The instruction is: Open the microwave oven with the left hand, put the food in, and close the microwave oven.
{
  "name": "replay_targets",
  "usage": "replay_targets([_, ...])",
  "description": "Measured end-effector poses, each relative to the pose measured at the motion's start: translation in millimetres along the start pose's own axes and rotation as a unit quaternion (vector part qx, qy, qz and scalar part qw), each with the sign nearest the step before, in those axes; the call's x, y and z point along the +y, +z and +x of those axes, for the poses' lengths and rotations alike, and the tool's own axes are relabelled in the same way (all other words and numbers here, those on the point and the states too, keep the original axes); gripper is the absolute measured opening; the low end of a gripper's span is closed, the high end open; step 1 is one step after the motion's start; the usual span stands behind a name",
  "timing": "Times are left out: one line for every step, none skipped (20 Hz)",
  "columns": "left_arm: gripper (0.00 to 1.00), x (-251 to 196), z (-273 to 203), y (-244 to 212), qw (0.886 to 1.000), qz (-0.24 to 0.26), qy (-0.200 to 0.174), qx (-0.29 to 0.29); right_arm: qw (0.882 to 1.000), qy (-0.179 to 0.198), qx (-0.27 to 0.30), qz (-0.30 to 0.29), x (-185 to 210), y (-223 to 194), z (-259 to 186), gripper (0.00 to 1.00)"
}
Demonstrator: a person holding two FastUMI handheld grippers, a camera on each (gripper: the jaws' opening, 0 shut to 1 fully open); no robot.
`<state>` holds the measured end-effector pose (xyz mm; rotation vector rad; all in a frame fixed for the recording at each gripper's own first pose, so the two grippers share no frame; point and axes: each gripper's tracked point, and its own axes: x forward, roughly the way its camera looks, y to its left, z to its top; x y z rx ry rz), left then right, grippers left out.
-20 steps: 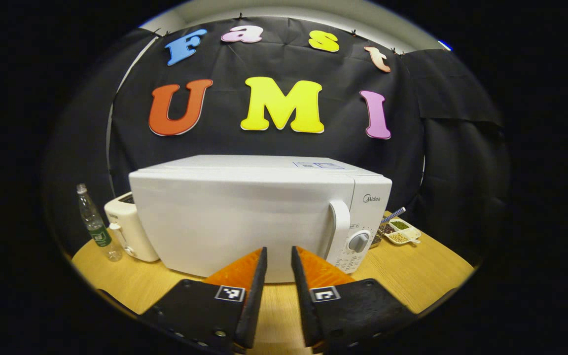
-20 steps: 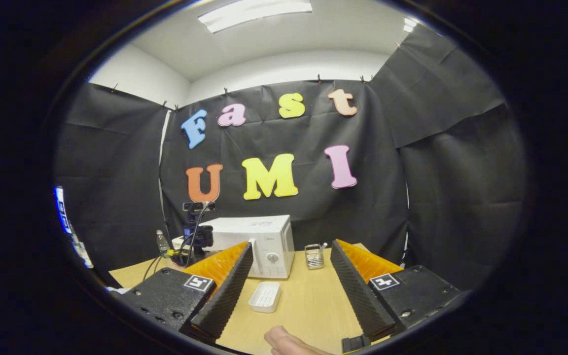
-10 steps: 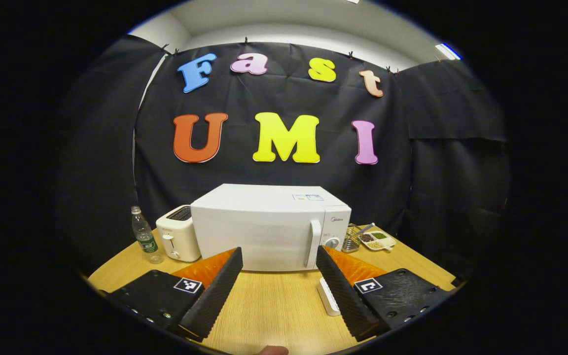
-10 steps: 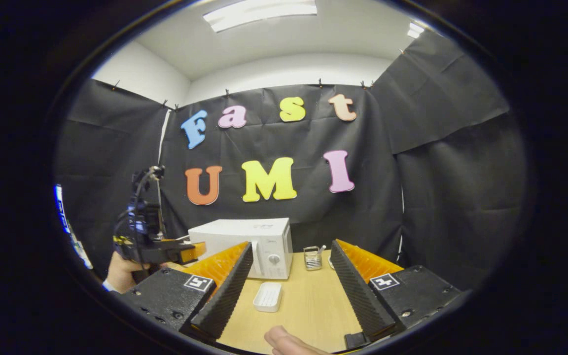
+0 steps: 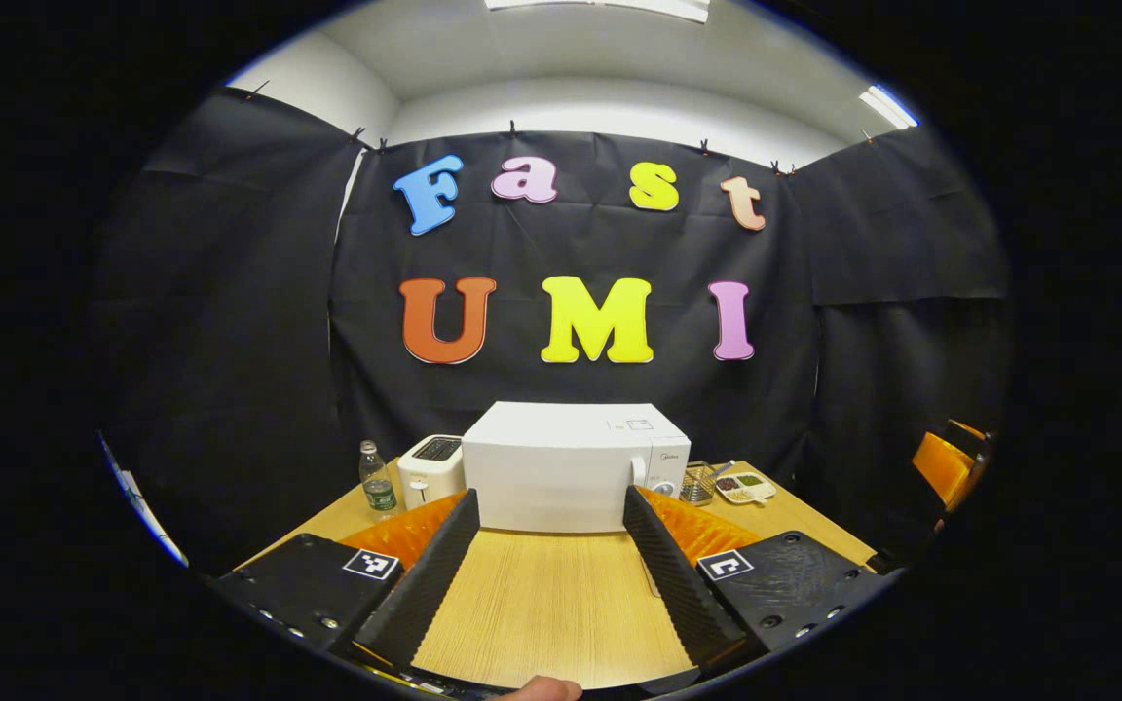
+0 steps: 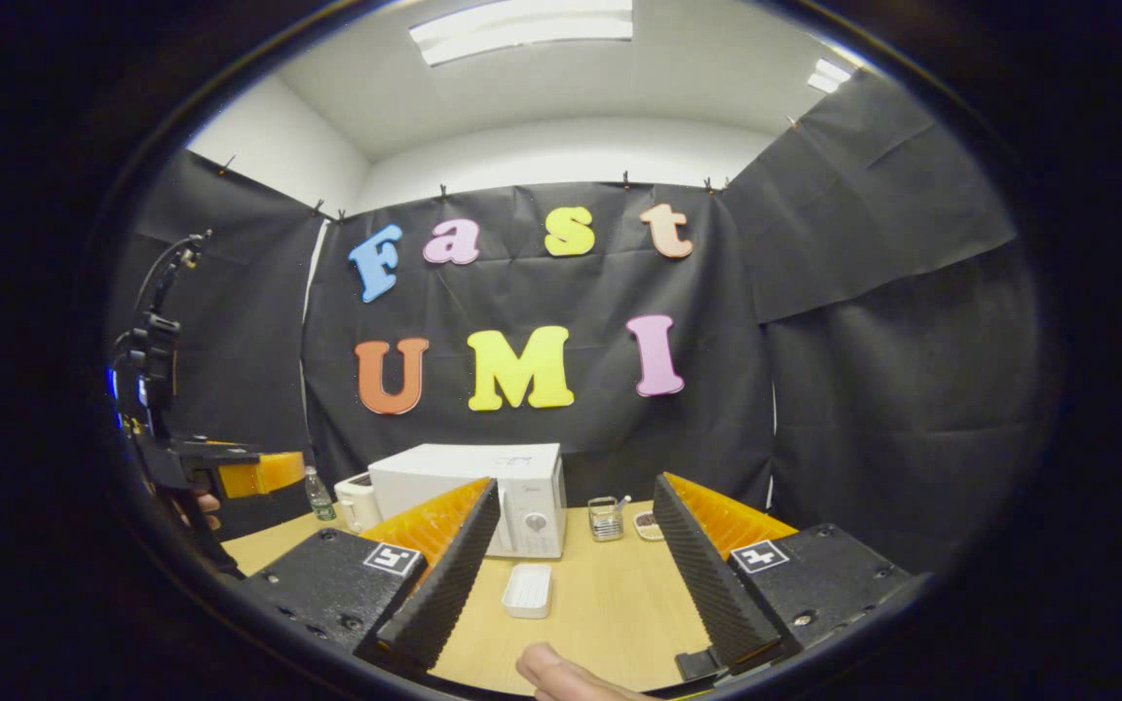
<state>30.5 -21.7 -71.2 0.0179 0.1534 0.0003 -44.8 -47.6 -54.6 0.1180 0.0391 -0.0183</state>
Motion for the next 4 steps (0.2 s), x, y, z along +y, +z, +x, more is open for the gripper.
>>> replay_targets([0.95,1,-10,2,1.0,0.0,0.0,-0.005,1.0,-0.001,-0.001,-0.001,1,2,-1,1.0])
replay_targets([0.95,2,-21,3,1.0,0.001,-0.001,-0.012,1.0,0.0,-0.004,-0.002,4,4,-3,1.0])
replay_targets([0.95,4,-31,4,1.0,0.002,0.0,-0.018,1.0,0.002,-0.008,-0.003,7,7,-5,1.0])
replay_targets([0.95,4,-40,4,1.0,0.002,-0.001,-0.024,1.0,0.005,-0.01,-0.005,10,8,-8,1.0])
